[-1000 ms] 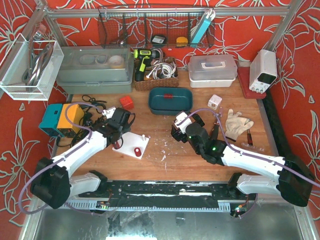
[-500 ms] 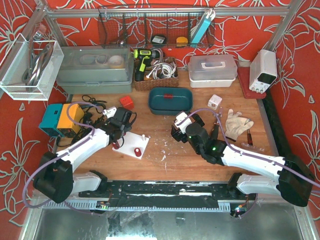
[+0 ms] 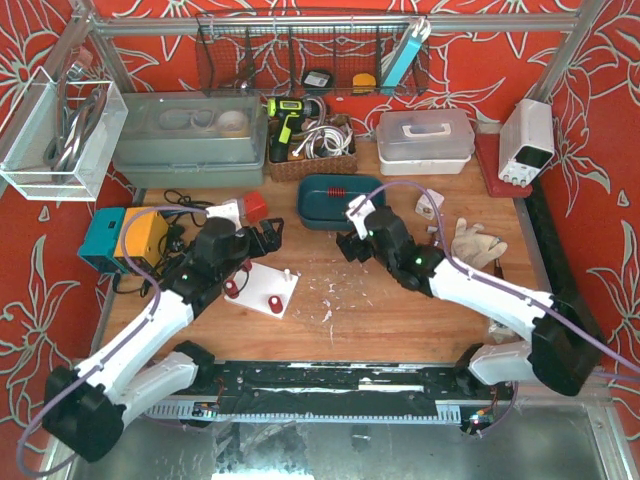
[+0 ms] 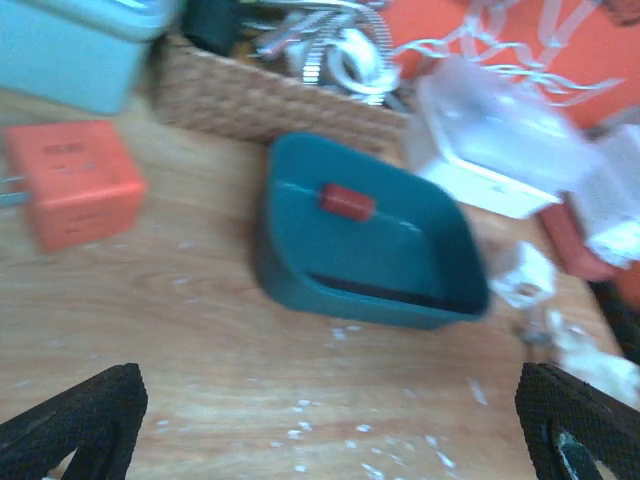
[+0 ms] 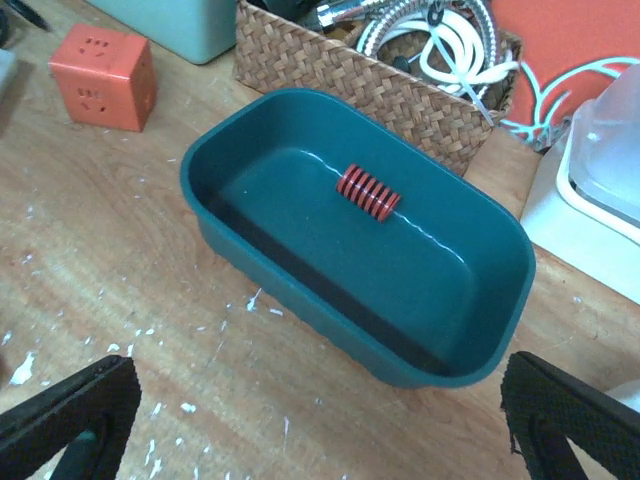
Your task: Install the large spring
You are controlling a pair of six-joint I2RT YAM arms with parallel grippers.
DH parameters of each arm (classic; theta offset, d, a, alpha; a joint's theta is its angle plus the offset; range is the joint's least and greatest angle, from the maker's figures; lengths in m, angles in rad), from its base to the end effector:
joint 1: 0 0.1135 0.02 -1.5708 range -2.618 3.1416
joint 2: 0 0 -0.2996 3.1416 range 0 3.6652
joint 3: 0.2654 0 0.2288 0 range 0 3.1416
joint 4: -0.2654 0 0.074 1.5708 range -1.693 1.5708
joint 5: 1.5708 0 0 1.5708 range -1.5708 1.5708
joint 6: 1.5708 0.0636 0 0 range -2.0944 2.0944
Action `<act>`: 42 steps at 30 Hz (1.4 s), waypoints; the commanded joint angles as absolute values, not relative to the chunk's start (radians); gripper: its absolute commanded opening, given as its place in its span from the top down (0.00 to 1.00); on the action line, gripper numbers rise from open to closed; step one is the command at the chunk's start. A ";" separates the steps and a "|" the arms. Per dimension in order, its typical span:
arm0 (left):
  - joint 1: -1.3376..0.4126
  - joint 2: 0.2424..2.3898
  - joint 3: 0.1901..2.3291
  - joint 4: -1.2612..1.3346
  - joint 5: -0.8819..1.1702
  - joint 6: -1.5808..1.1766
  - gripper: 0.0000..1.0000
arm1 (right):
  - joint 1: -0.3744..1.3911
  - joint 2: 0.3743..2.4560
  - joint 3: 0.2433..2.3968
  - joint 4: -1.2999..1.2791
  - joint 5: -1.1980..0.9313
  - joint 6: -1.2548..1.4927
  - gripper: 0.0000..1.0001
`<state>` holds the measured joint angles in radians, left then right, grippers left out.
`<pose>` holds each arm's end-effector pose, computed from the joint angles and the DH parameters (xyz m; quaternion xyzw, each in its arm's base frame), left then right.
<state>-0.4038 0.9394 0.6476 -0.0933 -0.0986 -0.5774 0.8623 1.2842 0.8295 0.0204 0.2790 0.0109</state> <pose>0.1856 -0.0725 0.2977 -0.0992 0.8228 -0.2269 0.5115 0.1972 0.2032 0.3010 -0.2765 0.7911 0.1192 0.5325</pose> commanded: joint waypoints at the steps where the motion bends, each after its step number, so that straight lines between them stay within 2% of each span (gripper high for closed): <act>1: -0.400 0.855 0.532 0.154 0.173 -0.509 0.00 | 0.777 1.394 0.962 -0.092 0.142 0.045 0.01; 5: -0.406 0.828 0.435 0.283 0.300 -0.501 0.00 | 0.710 1.522 1.113 -0.175 0.086 -0.030 0.08; 11: -0.413 0.782 0.296 0.436 0.286 -0.463 0.00 | 0.670 1.737 1.304 -0.249 0.069 -0.182 0.37; 17: -0.418 0.819 0.278 0.499 0.305 -0.412 0.00 | 0.649 1.942 1.503 -0.350 0.074 -0.286 0.55; 26: -0.425 0.801 0.241 0.502 0.281 -0.400 0.00 | 0.620 2.208 1.809 -0.472 0.033 -0.409 0.64; 30: -0.424 0.795 0.237 0.504 0.266 -0.401 0.00 | 0.607 2.290 1.906 -0.514 0.052 -0.443 0.66; 42: -0.425 0.762 0.224 0.509 0.251 -0.398 0.00 | 0.584 2.371 1.989 -0.538 0.034 -0.462 0.64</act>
<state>-0.4198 0.7769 0.2333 0.4728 0.2592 -0.4156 0.5846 2.3375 1.9373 -0.5076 0.0387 -0.4328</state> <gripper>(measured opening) 0.998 0.358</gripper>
